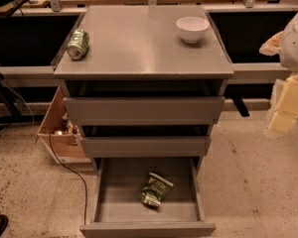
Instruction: Pick green jalapeno chip bag from bottom drawer and place on counter
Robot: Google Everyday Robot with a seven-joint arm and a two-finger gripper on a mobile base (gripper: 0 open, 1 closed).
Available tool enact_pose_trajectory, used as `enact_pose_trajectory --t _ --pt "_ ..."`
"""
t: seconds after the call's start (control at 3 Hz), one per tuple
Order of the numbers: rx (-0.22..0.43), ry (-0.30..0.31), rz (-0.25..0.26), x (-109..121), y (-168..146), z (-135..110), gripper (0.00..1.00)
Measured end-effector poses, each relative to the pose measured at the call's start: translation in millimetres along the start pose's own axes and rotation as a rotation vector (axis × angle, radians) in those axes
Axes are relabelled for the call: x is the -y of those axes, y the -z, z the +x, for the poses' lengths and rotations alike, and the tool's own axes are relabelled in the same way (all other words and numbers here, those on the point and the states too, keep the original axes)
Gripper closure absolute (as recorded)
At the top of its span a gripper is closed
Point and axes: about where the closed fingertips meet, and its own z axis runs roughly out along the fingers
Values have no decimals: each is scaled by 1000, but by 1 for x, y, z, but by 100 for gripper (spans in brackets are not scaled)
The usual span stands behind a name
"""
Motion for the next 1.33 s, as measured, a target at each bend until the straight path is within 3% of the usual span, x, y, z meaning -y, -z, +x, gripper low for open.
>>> enact_pose_trajectory --t 0.67,1.0,1.33 --pt "20 11 3 4 -17 6 0" --pt "55 34 -26 9 -62 15 0" --pt "89 54 -81 9 -129 26 0"
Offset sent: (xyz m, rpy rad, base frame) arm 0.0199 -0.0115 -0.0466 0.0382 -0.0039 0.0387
